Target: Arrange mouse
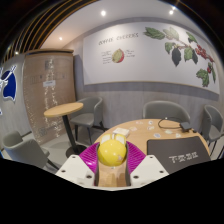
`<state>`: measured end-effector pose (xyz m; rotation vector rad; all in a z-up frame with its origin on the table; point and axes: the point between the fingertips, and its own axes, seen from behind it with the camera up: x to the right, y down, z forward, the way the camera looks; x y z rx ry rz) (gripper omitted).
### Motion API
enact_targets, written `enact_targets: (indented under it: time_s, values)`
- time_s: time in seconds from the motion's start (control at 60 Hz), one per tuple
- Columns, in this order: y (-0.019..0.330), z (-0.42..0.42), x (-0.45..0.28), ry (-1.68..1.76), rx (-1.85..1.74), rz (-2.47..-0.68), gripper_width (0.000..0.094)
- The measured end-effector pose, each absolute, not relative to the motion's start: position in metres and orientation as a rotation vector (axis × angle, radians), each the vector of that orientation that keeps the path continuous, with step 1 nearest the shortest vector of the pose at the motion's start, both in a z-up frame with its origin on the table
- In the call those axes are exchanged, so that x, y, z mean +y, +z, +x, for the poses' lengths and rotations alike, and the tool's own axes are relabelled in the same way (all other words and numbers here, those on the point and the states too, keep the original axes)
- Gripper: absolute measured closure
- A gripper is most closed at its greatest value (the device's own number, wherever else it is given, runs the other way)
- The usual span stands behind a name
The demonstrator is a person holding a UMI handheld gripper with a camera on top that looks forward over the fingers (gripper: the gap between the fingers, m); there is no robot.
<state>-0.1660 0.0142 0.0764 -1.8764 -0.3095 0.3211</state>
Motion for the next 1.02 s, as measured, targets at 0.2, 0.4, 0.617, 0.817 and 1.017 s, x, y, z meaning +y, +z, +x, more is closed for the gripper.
enact_targets:
  time_s: [0.2, 0.4, 0.617, 0.817, 1.017]
  values:
    - [0.131, -0.011, 0.037, 0.127, -0.135, -1.808, 0.0581]
    - [0.021, 0.064, 0.049, 0.032, -0.055, -2.070, 0.0575]
    - [-0.011, 0.057, 0.044, 0.124, -0.094, -2.174, 0.0453]
    - [0.004, 0.062, 0.014, 0.085, -0.193, -2.174, 0.0071]
    - [0.019, 0.075, -0.046, 0.121, -0.214, -2.096, 0.0066]
